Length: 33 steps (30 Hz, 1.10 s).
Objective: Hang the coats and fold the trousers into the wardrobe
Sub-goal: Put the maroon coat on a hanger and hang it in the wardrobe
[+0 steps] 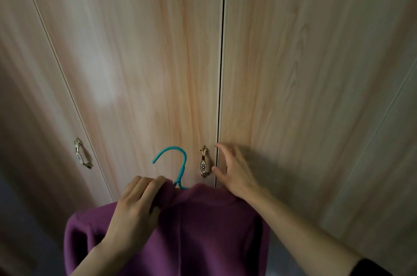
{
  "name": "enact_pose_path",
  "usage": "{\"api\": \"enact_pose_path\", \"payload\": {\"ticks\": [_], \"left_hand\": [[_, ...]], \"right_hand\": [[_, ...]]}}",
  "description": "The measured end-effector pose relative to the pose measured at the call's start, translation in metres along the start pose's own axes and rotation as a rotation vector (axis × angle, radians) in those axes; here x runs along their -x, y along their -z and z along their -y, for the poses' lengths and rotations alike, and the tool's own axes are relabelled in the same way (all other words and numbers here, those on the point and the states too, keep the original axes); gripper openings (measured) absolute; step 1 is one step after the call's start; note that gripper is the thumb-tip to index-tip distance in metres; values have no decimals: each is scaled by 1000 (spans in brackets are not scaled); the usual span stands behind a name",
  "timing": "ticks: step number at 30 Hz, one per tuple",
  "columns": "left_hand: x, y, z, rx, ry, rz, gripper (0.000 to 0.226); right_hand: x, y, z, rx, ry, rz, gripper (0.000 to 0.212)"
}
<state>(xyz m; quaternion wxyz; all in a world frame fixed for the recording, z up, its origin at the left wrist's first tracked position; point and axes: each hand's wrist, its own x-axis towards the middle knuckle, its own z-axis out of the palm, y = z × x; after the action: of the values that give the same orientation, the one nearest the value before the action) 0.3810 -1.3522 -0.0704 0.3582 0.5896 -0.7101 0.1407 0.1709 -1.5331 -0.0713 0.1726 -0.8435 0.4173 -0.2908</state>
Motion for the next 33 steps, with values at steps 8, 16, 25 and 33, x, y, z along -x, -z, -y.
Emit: {"api": "enact_pose_path", "payload": {"ticks": [8,16,25,33], "left_hand": [[4,11,12,60,-35,30,46],[26,37,27,152,-141,41,48],[37,44,21,249,-291,36,42],[36,31,-10,365,-405,38,40]], "right_hand": [[11,-2,21,163,-128,82,81],[70,-15,45,106,-227,-36,51],[160,3,77,452,-263,-241,60],[217,37,98,653,-332,-188,54]]}}
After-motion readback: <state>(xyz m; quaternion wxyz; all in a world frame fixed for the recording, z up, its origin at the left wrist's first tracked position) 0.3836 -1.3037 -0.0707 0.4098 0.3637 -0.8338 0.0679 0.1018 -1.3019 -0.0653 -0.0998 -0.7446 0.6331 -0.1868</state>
